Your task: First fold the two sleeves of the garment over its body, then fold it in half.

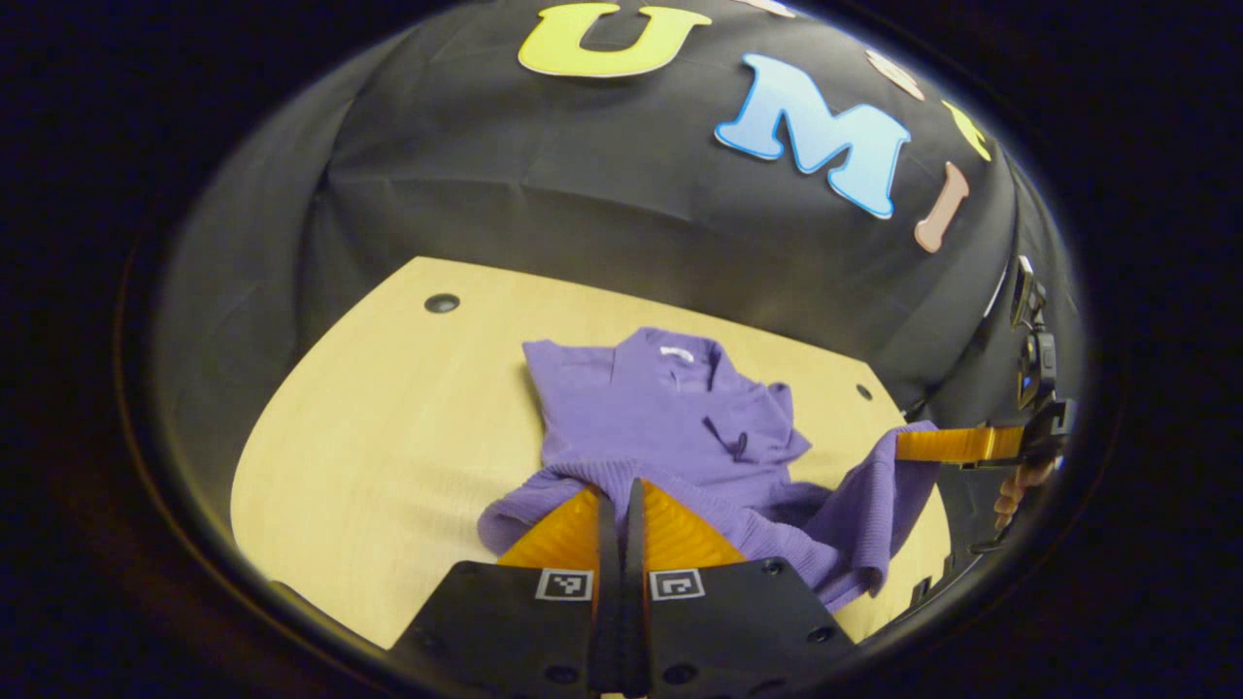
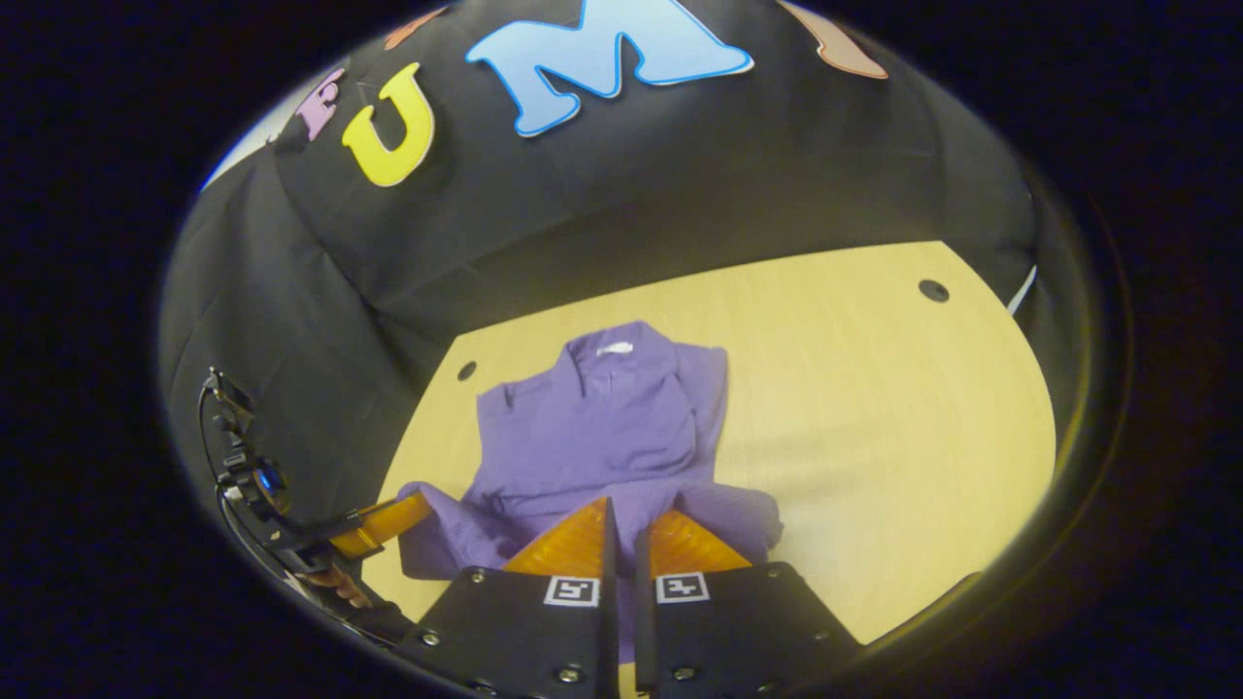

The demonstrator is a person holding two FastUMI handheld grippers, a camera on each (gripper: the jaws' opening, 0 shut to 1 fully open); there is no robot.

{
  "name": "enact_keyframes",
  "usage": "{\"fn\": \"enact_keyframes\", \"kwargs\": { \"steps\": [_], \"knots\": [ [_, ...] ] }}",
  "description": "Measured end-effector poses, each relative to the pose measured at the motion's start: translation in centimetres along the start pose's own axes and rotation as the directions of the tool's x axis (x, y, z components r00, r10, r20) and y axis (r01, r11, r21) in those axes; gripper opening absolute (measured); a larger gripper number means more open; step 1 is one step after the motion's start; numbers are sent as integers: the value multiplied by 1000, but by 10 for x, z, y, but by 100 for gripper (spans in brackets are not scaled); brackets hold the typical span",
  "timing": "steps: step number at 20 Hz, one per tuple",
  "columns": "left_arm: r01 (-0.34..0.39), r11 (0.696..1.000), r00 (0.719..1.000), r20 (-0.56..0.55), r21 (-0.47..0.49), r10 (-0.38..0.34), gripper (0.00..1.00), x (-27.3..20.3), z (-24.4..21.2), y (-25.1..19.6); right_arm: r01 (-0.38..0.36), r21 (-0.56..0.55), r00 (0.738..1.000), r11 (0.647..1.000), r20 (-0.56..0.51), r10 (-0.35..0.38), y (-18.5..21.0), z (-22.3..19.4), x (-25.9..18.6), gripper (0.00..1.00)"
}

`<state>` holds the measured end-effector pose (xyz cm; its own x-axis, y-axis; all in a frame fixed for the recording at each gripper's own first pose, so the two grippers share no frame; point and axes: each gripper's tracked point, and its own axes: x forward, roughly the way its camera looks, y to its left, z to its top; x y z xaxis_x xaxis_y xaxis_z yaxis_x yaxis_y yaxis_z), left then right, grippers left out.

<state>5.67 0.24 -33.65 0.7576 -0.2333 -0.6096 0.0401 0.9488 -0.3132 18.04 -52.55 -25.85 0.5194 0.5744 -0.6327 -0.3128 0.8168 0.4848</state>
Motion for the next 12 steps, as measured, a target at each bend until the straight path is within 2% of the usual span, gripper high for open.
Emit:
{"fn": "enact_keyframes", "kwargs": {
  "steps": [7, 10, 11, 12],
  "knots": [
    [-9, 1000, 995, 96, -26, 12, 7, 78, 103, 17, 26, 7, 991, 1000, 130, -27, -27, 105, 54, 6],
    [-17, 1000, 991, 133, -26, 21, 7, 117, 132, 28, 63, -3, 987, 998, 148, -62, -48, 129, 90, 6],
    [-18, 999, 989, 149, -27, 22, 7, 132, 140, 32, 71, 4, 987, 997, 144, -71, -55, 133, 103, 11],
    [-18, 1000, 988, 151, -24, 21, 7, 147, 141, 34, 82, 15, 986, 997, 144, -83, -63, 136, 117, 6]
  ]
}}
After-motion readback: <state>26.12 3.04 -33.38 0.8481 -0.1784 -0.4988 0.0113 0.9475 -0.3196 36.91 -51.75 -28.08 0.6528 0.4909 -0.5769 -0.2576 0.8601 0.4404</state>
